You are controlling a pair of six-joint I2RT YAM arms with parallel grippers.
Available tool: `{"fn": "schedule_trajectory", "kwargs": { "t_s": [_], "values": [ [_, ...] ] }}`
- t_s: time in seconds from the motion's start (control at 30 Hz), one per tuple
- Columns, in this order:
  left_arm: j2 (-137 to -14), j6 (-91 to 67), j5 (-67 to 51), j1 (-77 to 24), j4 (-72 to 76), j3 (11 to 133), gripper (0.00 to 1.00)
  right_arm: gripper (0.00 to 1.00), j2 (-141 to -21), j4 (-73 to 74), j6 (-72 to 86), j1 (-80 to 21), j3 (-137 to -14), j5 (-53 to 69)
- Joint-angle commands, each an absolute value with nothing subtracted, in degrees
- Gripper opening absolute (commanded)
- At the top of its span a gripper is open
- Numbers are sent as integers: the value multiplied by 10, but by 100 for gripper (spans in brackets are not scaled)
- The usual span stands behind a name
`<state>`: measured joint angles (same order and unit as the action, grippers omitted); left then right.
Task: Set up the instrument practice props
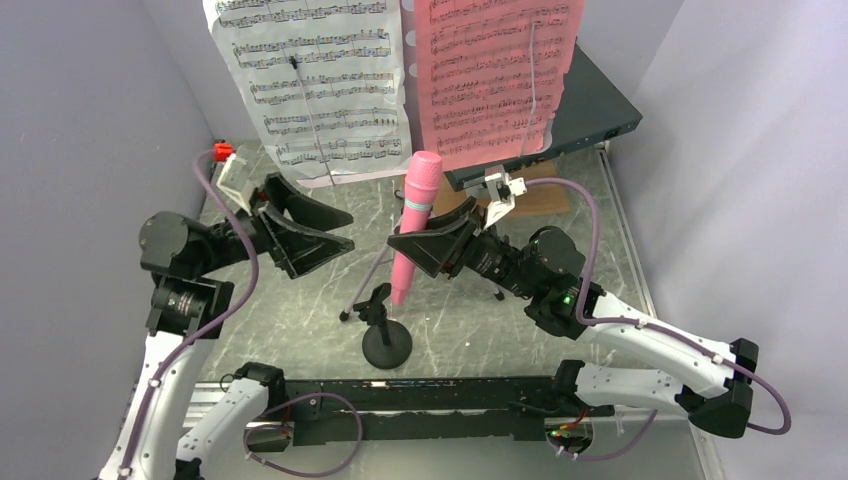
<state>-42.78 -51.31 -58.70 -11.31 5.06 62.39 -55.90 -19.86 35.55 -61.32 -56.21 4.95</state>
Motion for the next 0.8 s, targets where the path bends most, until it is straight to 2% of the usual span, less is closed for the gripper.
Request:
{"fn": "schedule_trajectory", "kwargs": {
  "t_s": [0.0, 0.13, 0.23, 0.37, 0.5, 0.77],
  "values": [
    [-423, -452, -548, -155, -17, 641, 82, 0, -559, -244, 350, -617, -590, 23],
    [-426, -472, -526, -193, 21, 609, 82, 0, -562, -256, 352, -621, -588, 15],
    [-436, -443, -476, -257, 5, 604, 82, 0, -565, -255, 352, -624, -591, 11],
    [-476, -354, -360, -427, -54, 622, 84, 0, -561, -263, 351, -625, -589, 5],
    [-520, -269, -215, -590, -95, 649, 78, 0, -544, -263, 350, -626, -582, 3],
    [-543, -263, -147, -635, -38, 625, 65, 0, -488, -261, 363, -627, -543, 2]
  ]
}}
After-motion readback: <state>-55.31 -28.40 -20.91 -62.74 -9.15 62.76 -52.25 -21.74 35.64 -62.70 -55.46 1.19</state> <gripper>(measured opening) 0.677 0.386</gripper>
